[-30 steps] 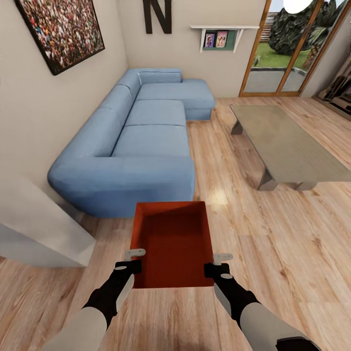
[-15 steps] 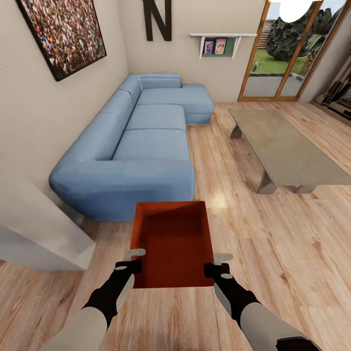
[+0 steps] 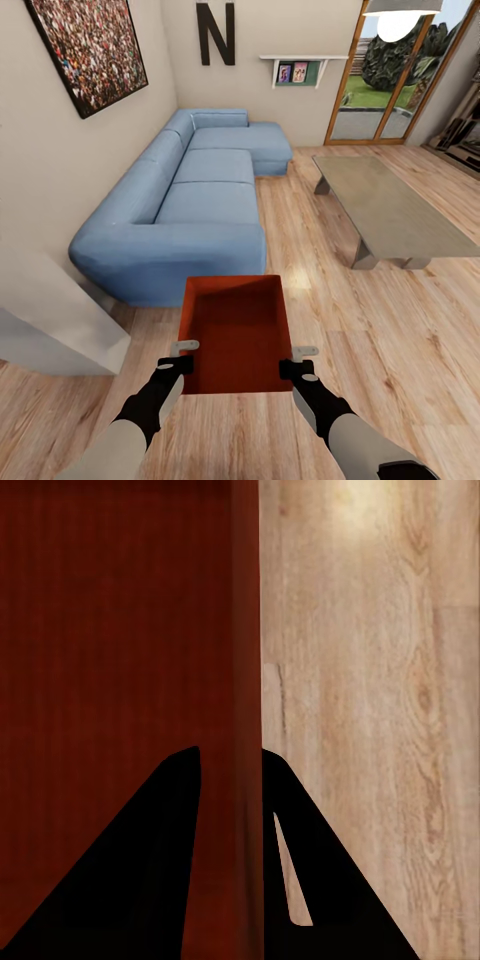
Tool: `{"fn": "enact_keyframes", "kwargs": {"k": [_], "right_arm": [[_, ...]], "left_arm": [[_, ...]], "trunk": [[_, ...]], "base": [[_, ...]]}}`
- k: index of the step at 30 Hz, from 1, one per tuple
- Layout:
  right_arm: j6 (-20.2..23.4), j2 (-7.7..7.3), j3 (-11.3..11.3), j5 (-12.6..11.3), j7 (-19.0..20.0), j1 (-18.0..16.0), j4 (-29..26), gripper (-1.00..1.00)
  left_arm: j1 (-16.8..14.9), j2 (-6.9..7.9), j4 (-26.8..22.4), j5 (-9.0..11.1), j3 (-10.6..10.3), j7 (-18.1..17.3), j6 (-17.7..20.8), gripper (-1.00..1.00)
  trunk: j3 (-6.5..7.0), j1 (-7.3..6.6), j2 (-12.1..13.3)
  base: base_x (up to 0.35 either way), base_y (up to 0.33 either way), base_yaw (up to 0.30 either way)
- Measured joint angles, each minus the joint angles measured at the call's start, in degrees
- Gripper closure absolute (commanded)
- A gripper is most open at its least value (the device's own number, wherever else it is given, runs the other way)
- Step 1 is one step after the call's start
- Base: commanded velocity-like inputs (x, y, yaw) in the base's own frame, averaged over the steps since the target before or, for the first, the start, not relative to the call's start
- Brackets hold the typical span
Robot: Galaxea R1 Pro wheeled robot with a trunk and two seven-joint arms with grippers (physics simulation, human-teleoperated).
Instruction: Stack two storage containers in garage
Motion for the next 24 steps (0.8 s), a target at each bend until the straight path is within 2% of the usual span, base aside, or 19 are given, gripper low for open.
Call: {"fn": "enact_keyframes", "kwargs": {"k": [24], "right_arm": [[0.0, 0.0, 0.07, -0.02, -0.05, 0.0, -0.06, 1.0]], "left_arm": [[-0.01, 0.01, 0.0, -0.02, 0.04, -0.05, -0.05, 1.0]], "trunk": [[2.22, 0.0, 0.0]], "base": [[0.0, 0.0, 0.0]]}}
